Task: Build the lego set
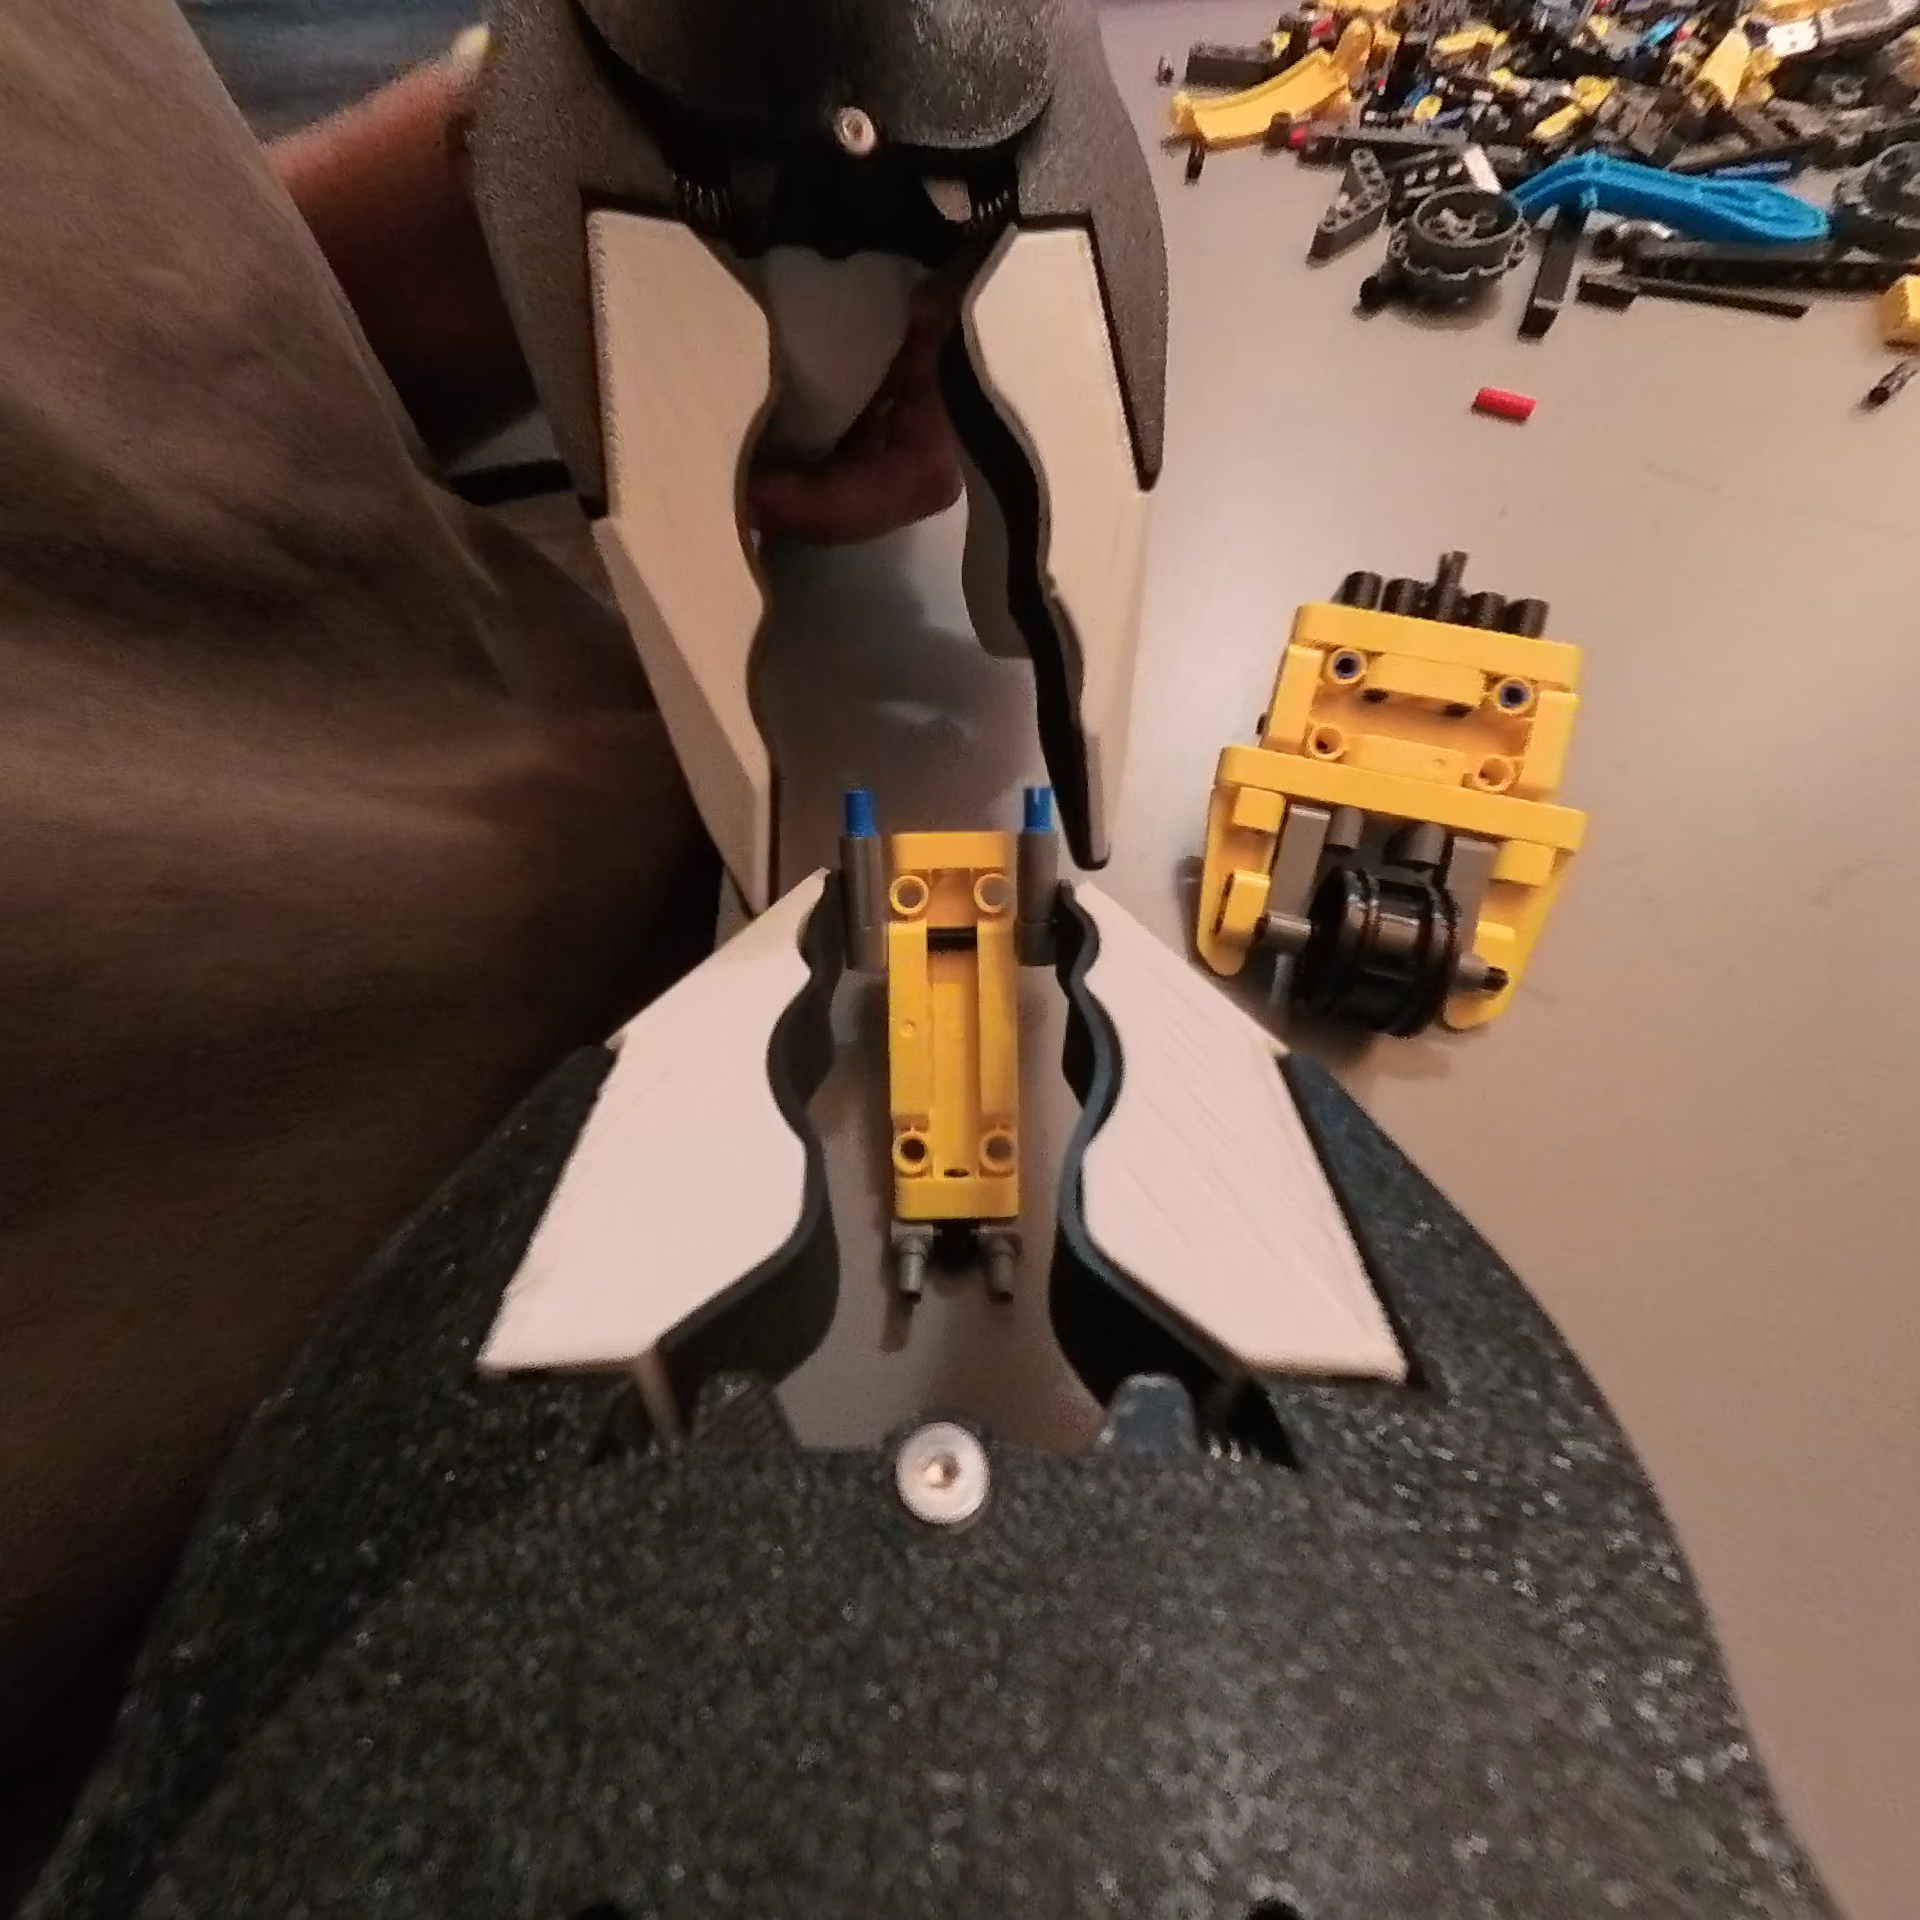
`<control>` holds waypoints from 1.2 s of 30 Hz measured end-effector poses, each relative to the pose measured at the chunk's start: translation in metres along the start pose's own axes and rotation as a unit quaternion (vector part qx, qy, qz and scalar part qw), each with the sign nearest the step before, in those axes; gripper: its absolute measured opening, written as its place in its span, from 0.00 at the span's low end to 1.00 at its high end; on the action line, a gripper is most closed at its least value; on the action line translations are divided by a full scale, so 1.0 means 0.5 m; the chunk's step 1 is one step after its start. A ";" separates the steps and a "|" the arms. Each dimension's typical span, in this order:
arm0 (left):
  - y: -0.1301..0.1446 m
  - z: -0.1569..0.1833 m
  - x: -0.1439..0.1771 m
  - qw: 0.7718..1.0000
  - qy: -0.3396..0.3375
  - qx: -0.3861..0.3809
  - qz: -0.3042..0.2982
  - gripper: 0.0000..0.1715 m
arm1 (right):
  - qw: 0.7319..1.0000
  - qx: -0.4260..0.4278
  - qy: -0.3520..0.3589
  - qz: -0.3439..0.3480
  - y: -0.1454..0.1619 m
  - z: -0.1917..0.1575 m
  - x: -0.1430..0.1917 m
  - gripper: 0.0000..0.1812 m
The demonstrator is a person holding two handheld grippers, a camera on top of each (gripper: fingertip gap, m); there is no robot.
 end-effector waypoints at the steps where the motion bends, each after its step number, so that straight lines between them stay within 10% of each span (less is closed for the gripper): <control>1: 0.005 0.000 -0.002 1.000 -0.002 -0.004 -0.012 0.30 | 1.000 0.004 0.005 -0.008 0.003 0.000 -0.003 0.22; 16: 0.026 0.006 -0.021 0.997 0.012 -0.018 -0.071 0.26 | 0.998 0.020 0.056 -0.030 0.037 0.012 0.024 0.36; 26: 0.031 0.006 -0.023 0.995 -0.012 -0.051 -0.088 0.20 | 0.998 0.032 0.040 -0.043 0.050 0.005 0.032 0.00; 36: 0.016 0.009 -0.026 0.993 -0.030 -0.087 -0.068 0.20 | 0.998 0.007 0.016 -0.057 0.052 0.008 0.027 0.00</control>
Point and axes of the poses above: each gripper's, where its closed fingertips meet, x back along the fingers, y out of its underside, z = x × y across the jaws, the point moved 5 cm from there along x, back along the fingers, and after that the axes turned 12 degrees about -x, right-handed, at the moved point
